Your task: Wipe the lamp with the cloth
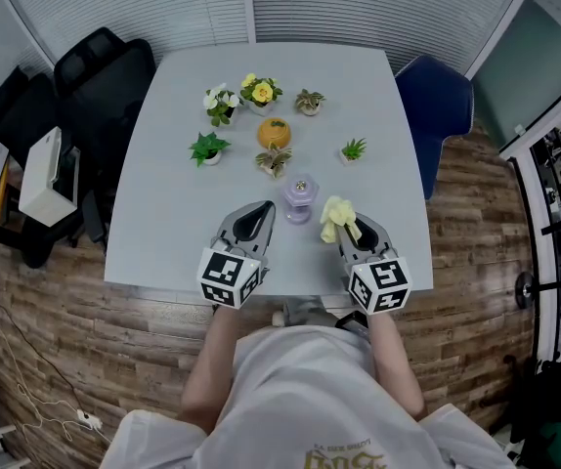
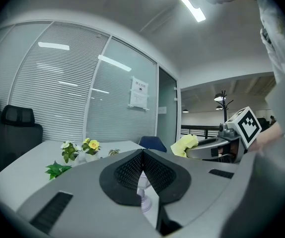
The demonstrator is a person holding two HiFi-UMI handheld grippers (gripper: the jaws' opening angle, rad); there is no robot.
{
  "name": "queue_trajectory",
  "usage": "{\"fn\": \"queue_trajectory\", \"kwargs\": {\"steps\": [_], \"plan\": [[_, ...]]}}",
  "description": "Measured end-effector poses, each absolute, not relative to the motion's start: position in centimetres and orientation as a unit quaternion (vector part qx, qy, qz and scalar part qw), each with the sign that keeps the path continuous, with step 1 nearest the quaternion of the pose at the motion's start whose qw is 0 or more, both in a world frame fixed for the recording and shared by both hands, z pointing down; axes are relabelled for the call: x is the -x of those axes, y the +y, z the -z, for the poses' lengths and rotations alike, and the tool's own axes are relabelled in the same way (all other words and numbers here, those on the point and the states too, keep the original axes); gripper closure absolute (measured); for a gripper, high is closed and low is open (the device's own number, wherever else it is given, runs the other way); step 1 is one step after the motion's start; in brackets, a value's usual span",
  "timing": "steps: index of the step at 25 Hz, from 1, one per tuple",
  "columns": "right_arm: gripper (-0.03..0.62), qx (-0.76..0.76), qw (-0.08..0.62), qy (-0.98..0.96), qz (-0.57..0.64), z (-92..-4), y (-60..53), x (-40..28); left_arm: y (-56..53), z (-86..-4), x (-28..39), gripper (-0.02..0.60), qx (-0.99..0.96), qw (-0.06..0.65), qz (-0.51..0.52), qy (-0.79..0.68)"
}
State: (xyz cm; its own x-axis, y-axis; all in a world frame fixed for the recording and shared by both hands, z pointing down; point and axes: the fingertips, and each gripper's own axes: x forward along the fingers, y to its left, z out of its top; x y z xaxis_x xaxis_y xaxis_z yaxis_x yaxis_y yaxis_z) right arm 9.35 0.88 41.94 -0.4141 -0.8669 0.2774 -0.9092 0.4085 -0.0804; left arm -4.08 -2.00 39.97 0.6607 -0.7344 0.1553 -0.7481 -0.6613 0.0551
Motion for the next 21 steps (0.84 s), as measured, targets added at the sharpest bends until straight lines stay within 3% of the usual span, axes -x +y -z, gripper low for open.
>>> {"fn": "queue_trajectory", "kwargs": {"steps": [21], "plan": [[0.514, -0.525, 0.093, -0.837, -0.121, -42.3, 0.85, -9.22, -2.38, -40.74, 4.51, 0.578, -0.907, 0.06, -0.066, -0.413]]}}
